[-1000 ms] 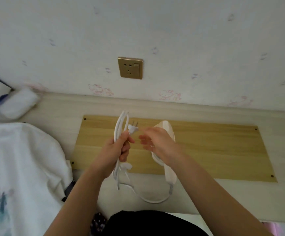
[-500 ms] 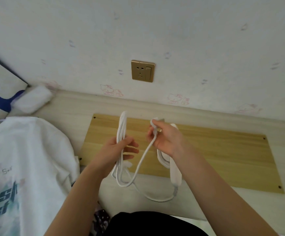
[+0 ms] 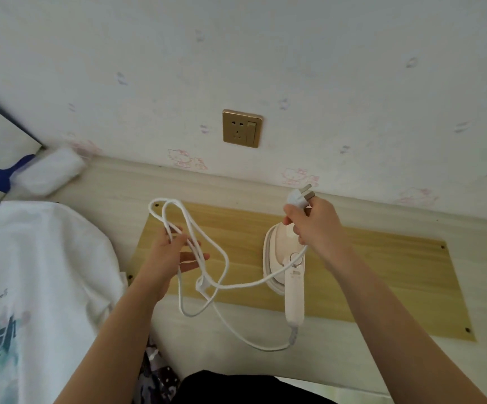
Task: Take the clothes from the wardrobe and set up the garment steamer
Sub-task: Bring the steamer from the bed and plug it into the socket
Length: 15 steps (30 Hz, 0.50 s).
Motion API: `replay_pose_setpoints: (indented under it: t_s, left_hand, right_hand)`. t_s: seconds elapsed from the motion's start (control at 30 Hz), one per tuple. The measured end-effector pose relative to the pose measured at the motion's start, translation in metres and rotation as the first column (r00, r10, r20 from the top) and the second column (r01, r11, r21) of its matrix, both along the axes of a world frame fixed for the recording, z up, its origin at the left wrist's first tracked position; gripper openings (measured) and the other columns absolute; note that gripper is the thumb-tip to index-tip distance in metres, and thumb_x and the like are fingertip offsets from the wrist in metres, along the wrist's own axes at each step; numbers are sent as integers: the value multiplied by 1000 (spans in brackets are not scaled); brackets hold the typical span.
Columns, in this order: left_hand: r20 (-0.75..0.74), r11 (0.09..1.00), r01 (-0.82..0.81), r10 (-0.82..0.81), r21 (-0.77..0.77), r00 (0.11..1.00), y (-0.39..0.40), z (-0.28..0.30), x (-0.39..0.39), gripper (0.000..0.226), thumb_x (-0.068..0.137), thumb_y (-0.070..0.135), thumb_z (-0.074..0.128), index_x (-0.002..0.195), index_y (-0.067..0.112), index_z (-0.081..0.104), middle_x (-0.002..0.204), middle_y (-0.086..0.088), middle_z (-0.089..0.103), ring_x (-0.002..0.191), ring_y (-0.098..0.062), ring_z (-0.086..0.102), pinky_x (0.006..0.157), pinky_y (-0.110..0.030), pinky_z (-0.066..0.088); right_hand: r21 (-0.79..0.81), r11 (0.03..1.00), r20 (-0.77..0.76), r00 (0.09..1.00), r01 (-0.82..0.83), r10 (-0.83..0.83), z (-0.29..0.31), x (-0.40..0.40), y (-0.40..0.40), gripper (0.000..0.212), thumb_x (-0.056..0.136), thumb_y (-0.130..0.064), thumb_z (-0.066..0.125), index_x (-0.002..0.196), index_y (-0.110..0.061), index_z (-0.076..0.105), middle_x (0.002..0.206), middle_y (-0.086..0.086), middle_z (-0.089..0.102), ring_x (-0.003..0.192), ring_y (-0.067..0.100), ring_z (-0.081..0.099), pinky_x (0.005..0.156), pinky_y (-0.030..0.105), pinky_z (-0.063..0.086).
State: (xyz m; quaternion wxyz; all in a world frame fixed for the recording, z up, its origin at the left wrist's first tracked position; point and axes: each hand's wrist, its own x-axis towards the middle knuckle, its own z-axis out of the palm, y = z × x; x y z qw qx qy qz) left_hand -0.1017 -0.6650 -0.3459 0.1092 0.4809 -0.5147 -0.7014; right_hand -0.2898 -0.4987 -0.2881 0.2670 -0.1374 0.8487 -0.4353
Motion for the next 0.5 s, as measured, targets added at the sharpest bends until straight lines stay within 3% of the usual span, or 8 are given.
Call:
replay_pose_setpoints:
  t_s: [0.07, 0.13, 0.2, 0.3, 0.4, 0.5]
  left_hand:
    - [119, 991, 120, -113, -53, 986, 2, -6, 1, 11, 103, 13, 40, 113, 10, 43, 95, -21, 68, 73, -36, 72, 61, -40, 60]
    - [209, 972, 217, -195, -92, 958, 5, -10, 1, 11, 102, 14, 42, 112, 11, 43, 94, -17, 71, 70, -33, 73, 55, -36, 58]
    - [267, 959, 265, -231, -99, 936, 7, -12, 2, 10, 101, 12, 42, 110, 10, 42, 93, -15, 71, 68, -33, 72, 51, -34, 57]
    - [380, 939, 332, -275, -91, 883, 6, -18, 0, 10, 99, 9, 42, 109, 7, 40, 91, -17, 71, 64, -35, 72, 44, -30, 52]
    - [517, 873, 487, -405, -26, 754, 4, -22, 1, 10, 98, 9, 42, 108, 10, 40, 89, -16, 69, 57, -31, 71, 40, -28, 49]
    - [553, 817, 575, -502, 51, 665, 4, -25, 2, 7, 97, 8, 44, 104, 7, 42, 82, -15, 69, 57, -28, 71, 46, -31, 55]
  right_hand:
    - [66, 998, -131, 991, -24, 33, 3, 0, -2, 44, 89, -24, 61, 127, -7, 48, 89, 0, 69, 64, 8, 55, 54, 16, 41]
    - [79, 995, -176, 981, -68, 81, 6, 1, -4, 77, 91, -21, 62, 151, -17, 12, 99, -5, 57, 71, 6, 50, 63, 19, 38]
    - [88, 980, -224, 955, -178, 194, 9, 2, -5, 77, 92, -18, 62, 150, -25, 12, 108, -4, 52, 75, 7, 51, 70, 20, 37]
    - [143, 919, -262, 881, -368, 393, 8, 3, -9, 59, 93, -18, 58, 143, -27, 29, 109, -2, 56, 74, 3, 52, 62, 16, 37]
    - [158, 877, -247, 842, -453, 480, 7, 5, -17, 70, 95, -23, 57, 150, -33, 15, 95, -9, 53, 72, 4, 54, 62, 19, 40]
    - [136, 823, -177, 804, -551, 568, 10, 8, -26, 81, 95, -29, 57, 151, -38, -1, 95, -3, 62, 70, 14, 63, 69, 31, 54]
